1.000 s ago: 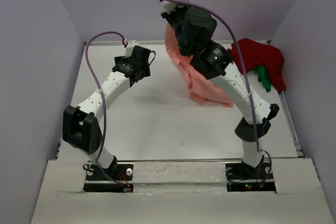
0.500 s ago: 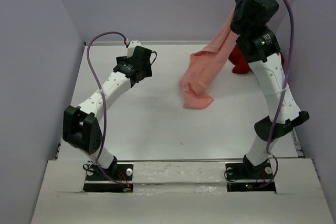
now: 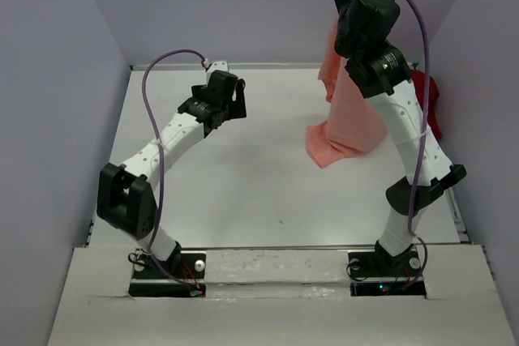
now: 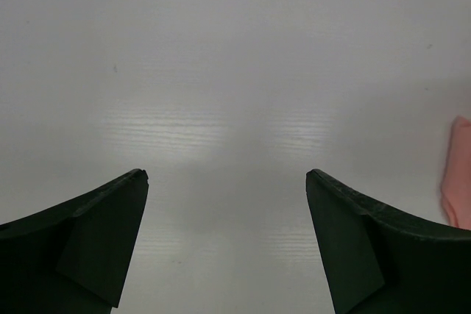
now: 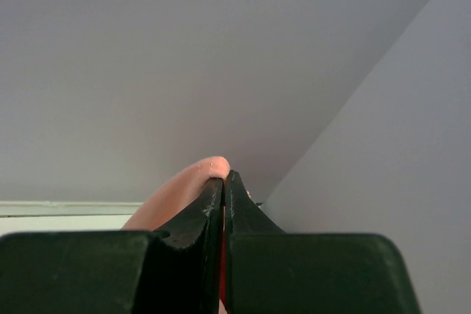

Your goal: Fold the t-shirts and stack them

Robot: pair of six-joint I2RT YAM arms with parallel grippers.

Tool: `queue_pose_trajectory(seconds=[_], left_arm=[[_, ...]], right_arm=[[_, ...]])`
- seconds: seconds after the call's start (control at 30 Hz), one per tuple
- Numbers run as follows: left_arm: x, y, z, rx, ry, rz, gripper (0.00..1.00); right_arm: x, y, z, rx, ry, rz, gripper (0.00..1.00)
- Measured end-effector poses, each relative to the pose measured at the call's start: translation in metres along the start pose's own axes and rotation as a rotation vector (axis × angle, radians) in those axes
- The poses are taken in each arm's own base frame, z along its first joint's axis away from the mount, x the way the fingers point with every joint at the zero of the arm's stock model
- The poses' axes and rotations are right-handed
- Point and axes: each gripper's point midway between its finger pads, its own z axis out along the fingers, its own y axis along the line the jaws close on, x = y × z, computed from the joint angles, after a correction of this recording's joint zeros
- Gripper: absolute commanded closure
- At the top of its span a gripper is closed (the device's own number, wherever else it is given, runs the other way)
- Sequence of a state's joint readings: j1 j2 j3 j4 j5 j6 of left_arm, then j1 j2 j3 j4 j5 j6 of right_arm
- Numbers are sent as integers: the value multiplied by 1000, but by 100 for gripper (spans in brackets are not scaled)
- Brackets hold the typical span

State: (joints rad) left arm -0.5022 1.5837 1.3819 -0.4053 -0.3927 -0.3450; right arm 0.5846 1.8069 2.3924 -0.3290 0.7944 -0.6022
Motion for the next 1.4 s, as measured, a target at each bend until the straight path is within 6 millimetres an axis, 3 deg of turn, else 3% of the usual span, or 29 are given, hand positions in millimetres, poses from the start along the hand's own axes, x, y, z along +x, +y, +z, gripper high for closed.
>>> queue_pose_trajectory(seconds=[0.2, 0.33, 0.4, 0.6, 0.63, 0.67, 0.83, 0.93, 1.4], left_arm=[[-13, -53, 1, 252, -8, -27, 1], [-16, -105, 27, 420, 35, -27, 1], [-3, -127, 49, 470, 78, -17, 1], [92, -170, 120, 546, 305, 25, 1], [101, -172, 125, 550, 328, 26, 1], [98, -183, 128, 590, 314, 19, 1], [63, -209, 115, 708, 245, -6, 2], [56, -217, 110, 748, 236, -16, 2], [67, -249, 103, 952, 286, -88, 8]], right_arm=[[-7, -14, -7, 14, -11, 17, 100], [-8, -18, -8, 21, -13, 22, 100], [-8, -18, -8, 21, -13, 22, 100], [-7, -18, -9, 20, -11, 20, 100], [-6, -17, -9, 18, -8, 17, 100], [-6, -17, -9, 18, -8, 16, 100], [-3, -17, -10, 14, -3, 10, 100], [-3, -17, -10, 15, -3, 10, 100], [-3, -16, -10, 14, -2, 6, 100]])
